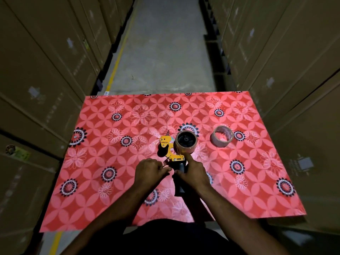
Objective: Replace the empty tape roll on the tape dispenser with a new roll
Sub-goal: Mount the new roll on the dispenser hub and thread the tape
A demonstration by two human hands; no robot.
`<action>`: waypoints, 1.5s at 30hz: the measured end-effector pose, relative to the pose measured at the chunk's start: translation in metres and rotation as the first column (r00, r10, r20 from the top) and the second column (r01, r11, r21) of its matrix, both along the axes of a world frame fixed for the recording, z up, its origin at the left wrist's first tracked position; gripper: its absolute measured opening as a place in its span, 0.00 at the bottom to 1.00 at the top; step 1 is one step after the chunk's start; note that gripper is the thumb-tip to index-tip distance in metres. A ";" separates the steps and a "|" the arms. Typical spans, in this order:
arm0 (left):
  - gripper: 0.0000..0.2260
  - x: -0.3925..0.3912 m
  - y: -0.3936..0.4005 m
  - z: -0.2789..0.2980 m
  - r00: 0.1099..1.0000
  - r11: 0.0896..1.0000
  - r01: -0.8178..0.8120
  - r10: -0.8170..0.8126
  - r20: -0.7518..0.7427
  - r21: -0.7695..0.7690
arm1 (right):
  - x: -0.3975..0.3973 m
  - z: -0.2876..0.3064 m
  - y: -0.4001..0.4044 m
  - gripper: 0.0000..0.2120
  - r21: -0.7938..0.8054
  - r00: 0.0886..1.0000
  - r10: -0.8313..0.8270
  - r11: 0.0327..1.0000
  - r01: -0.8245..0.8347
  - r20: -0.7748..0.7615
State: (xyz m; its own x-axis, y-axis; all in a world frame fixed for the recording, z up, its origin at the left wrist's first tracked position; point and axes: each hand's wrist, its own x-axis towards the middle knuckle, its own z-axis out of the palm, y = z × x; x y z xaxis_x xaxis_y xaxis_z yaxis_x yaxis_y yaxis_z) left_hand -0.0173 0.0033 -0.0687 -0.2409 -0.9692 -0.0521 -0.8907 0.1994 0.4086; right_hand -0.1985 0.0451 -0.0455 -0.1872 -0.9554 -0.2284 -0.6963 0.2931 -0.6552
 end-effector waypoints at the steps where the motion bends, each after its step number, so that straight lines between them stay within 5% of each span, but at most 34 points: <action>1: 0.25 0.000 0.003 0.002 0.997 0.999 -0.043 0.044 -0.060 0.024 | 0.000 0.002 0.001 0.36 -0.003 1.000 -0.005 1.000 0.005 0.003; 7: 0.16 -0.020 -0.014 0.021 0.948 0.973 -0.227 0.228 -0.222 0.030 | 0.001 0.004 0.003 0.34 -0.001 1.000 -0.004 1.000 0.004 -0.024; 10: 0.12 -0.036 -0.034 0.031 0.969 0.986 -0.167 0.170 -0.181 0.031 | -0.001 0.008 0.003 0.35 -0.010 1.000 0.010 1.000 -0.010 -0.026; 14: 0.14 -0.060 -0.052 0.037 0.997 0.975 -0.036 0.049 -0.055 0.217 | -0.004 0.006 0.004 0.36 0.008 0.999 0.017 1.000 -0.017 -0.032; 21: 0.15 -0.080 -0.071 0.028 0.994 0.969 -0.074 0.052 0.101 0.234 | -0.008 0.005 0.006 0.35 0.000 0.998 0.027 1.000 -0.027 -0.051; 29: 0.08 -0.080 -0.069 0.026 0.988 0.955 -0.143 0.123 0.093 0.259 | -0.011 0.003 0.004 0.34 0.006 0.998 0.041 0.999 -0.040 -0.042; 45: 0.10 -0.071 -0.064 0.020 0.989 0.968 -0.146 0.149 -0.001 0.204 | 0.002 -0.017 0.007 0.35 -0.009 0.987 0.053 0.998 -0.055 -0.152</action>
